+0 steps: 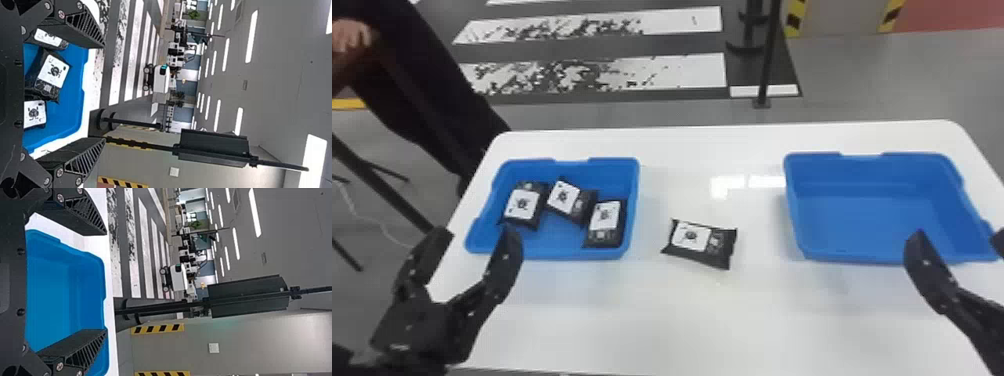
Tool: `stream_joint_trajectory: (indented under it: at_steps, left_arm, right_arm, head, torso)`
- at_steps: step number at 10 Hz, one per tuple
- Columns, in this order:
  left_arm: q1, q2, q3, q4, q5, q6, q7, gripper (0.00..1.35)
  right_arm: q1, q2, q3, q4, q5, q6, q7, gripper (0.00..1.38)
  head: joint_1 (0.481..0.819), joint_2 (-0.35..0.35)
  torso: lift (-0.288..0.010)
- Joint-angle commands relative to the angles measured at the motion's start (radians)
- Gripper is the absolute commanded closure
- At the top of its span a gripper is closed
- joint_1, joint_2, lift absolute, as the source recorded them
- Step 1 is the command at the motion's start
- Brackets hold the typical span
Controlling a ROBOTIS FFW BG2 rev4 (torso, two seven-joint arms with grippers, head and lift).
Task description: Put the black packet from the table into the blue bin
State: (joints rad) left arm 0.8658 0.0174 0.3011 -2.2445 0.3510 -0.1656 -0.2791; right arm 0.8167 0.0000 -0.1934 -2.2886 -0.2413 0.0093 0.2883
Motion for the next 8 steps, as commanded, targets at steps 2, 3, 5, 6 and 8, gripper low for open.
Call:
stream_joint_trajectory:
  at_steps: [2, 3, 5, 6, 8]
  left_arm:
    - [0.001, 0.004, -0.004, 0.000, 0.002, 0.004, 0.000, 0.19]
    - [-0.002, 0.003, -0.006, 0.000, 0.000, 0.004, 0.000, 0.19]
    - [0.001, 0.004, -0.006, 0.000, 0.000, 0.001, 0.000, 0.19]
    - [-0.004, 0.006, -0.010, 0.000, -0.004, -0.001, 0.000, 0.19]
    - [-0.039, 0.038, -0.050, 0.017, -0.058, 0.013, -0.009, 0.19]
  right_arm:
    - [-0.002, 0.001, 0.000, 0.000, 0.000, 0.000, 0.000, 0.13]
    - [-0.002, 0.001, 0.000, 0.000, -0.002, 0.000, 0.000, 0.13]
    - [0.001, 0.001, 0.000, 0.000, -0.002, -0.002, 0.000, 0.13]
    - [-0.002, 0.001, 0.000, 0.000, -0.002, 0.000, 0.000, 0.13]
    - [-0.002, 0.001, 0.000, 0.002, -0.002, -0.002, 0.000, 0.13]
  head:
    - [0.695, 0.107]
    - [0.695, 0.105]
    - [0.695, 0.104]
    - [0.695, 0.103]
    - [0.695, 0.097]
  torso:
    - [-0.110]
    - [-0.110]
    - [-0.110]
    - [-0.110]
    - [-0.110]
